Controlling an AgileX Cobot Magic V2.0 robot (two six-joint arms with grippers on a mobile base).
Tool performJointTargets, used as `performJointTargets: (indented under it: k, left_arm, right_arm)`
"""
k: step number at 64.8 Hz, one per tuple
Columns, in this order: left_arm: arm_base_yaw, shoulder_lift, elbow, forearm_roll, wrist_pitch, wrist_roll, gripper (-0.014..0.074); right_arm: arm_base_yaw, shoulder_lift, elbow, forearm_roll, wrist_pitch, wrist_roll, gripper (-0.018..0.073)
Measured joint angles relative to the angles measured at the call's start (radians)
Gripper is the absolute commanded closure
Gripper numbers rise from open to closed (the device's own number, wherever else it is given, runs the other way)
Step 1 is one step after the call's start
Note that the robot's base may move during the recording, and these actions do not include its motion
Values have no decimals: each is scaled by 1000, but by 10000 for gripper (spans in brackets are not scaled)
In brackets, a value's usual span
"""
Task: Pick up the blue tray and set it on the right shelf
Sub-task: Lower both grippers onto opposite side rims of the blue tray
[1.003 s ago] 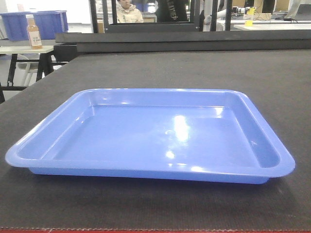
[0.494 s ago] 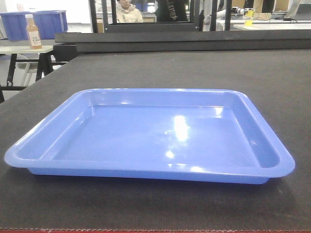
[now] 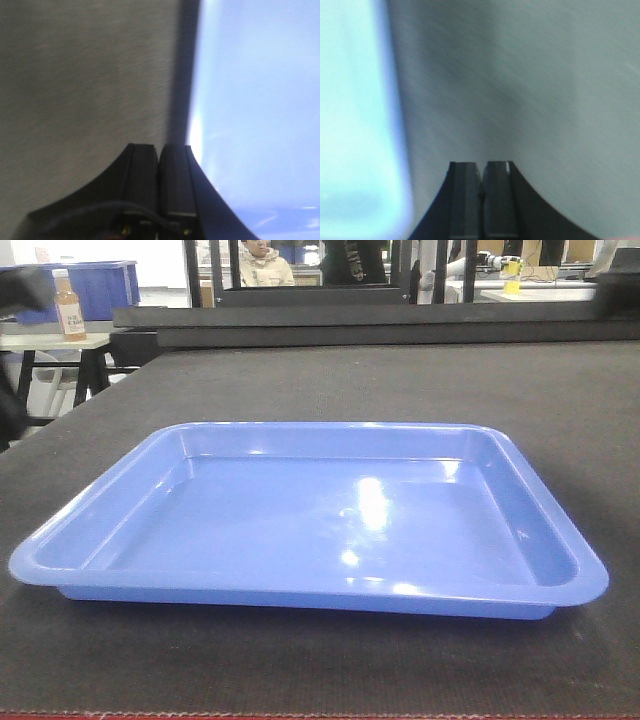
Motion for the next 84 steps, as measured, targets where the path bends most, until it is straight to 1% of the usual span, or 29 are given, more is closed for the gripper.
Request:
performJointTargets:
  k: [4, 8, 15, 21, 25, 27, 30, 31, 35, 39, 43, 47, 49, 84]
  left_arm:
    - [-28, 50, -39, 0, 0, -30, 638]
    - [-42, 84, -70, -2, 9, -59, 638]
    - [-43, 139, -125, -2, 19, -84, 638]
    - [-43, 175, -164, 0, 38, -84, 637]
    - [-43, 196, -181, 10, 57, -84, 630]
    - [-43, 202, -187, 17, 68, -84, 615]
    - [-43, 210, -191, 28, 82, -84, 582]
    - [-43, 212, -191, 35, 86, -84, 568]
    - [-43, 218, -191, 45, 95, -84, 468]
    - [-43, 218, -191, 47, 97, -84, 363]
    - [-43, 218, -191, 47, 94, -84, 276]
    - [-43, 220, -191, 49, 80, -84, 225]
    - [-43, 225, -193, 51, 75, -84, 216]
    - [-45, 324, -197, 51, 69, -84, 215]
  right_arm:
    - [28, 51, -33, 6, -22, 26, 503]
    - [47, 103, -68, 8, -20, 45, 503]
    - [61, 175, -113, 8, -13, 55, 502]
    - [74, 211, -127, 8, -33, 61, 495]
    - [80, 221, -130, 8, -47, 61, 439]
    - [82, 221, -132, 10, -54, 63, 396]
    - [85, 221, -134, 14, -57, 65, 300]
    - [85, 221, -134, 14, -58, 65, 254]
    - [85, 223, -134, 14, -63, 65, 120]
    - [85, 223, -134, 14, -66, 65, 79]
    - [85, 232, -135, 14, -66, 65, 89]
    - [85, 248, -135, 14, -66, 65, 95]
    - [85, 259, -135, 14, -66, 65, 95]
    - [85, 323, -136, 14, -72, 67, 96]
